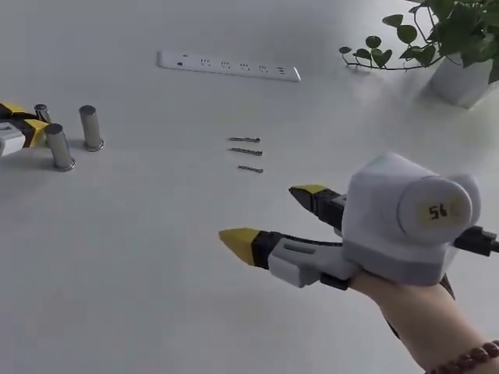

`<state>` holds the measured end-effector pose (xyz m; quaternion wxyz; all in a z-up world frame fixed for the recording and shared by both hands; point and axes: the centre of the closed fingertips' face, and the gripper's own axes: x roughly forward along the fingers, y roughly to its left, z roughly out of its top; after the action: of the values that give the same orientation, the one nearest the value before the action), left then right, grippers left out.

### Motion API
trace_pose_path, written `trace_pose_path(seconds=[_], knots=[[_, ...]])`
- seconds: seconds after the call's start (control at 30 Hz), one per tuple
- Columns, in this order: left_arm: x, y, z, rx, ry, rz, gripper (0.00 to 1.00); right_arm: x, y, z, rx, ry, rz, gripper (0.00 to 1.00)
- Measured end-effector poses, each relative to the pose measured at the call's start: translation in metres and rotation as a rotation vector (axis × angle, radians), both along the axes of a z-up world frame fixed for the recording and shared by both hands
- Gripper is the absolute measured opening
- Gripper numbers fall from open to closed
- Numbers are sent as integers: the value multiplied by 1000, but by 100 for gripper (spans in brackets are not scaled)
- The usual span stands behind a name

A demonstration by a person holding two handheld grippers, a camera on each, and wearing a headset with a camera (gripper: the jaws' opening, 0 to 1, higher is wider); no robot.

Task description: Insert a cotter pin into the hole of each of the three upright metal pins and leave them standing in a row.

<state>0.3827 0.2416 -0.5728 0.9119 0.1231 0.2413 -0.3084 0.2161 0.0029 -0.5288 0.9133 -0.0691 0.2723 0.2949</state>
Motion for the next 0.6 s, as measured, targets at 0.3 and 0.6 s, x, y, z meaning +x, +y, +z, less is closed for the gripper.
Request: trace_pose_path(seconds=[0.3, 0.6], knots=[[4, 0, -2, -7, -8, -27, 10, -2, -4, -1, -12, 5, -4, 65], [12, -2, -2, -41, -9, -40, 8, -2, -2, -4, -22, 15, 3, 65]])
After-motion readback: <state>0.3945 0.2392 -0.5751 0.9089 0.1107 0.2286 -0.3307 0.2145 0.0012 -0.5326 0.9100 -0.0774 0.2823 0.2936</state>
